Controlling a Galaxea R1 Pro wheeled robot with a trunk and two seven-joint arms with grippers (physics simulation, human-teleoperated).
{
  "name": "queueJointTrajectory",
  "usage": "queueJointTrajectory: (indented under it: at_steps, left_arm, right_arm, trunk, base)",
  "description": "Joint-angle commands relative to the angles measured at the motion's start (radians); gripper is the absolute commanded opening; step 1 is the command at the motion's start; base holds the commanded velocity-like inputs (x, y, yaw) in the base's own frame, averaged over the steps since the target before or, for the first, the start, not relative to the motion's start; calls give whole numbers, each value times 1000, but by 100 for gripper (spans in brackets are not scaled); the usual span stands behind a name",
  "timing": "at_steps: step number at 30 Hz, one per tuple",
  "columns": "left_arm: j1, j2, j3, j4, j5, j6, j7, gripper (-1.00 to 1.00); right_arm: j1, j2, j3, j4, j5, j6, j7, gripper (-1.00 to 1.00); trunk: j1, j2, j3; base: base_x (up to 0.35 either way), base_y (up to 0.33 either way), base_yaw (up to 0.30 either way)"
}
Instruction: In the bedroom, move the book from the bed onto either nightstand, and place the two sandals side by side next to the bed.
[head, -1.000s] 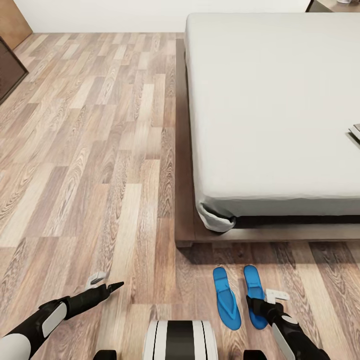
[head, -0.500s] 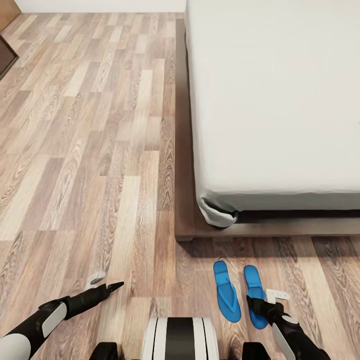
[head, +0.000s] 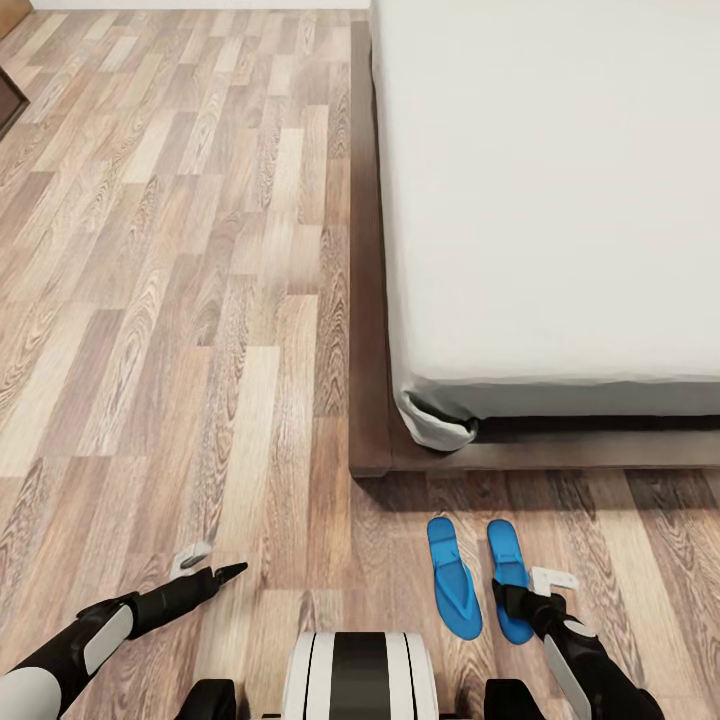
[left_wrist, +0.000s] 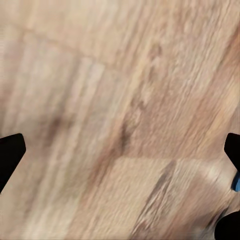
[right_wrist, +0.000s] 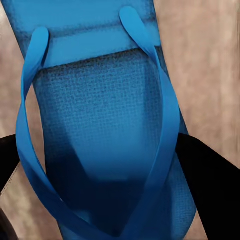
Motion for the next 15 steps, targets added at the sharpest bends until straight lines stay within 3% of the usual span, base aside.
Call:
queueJointTrajectory:
  at_steps: [1, 6, 15]
  left_arm:
    - [-1, 1, 1, 0, 11, 9, -1, 100]
    - [-1, 1, 21, 0, 11, 9, -1, 100]
    - [-1, 1, 23, 0, 11, 9, -1, 100]
  right_arm:
    - [0, 0, -2, -5, -7, -16, 1, -100]
    - [0, 0, -2, -6, -7, -16, 1, -100]
    - [0, 0, -2, -6, -7, -16, 1, -100]
  trunk:
    - [0, 0, 0]
    - [0, 0, 0]
    - [0, 0, 0]
  base:
    - [0, 0, 0]
    - [0, 0, 0]
    - [0, 0, 0]
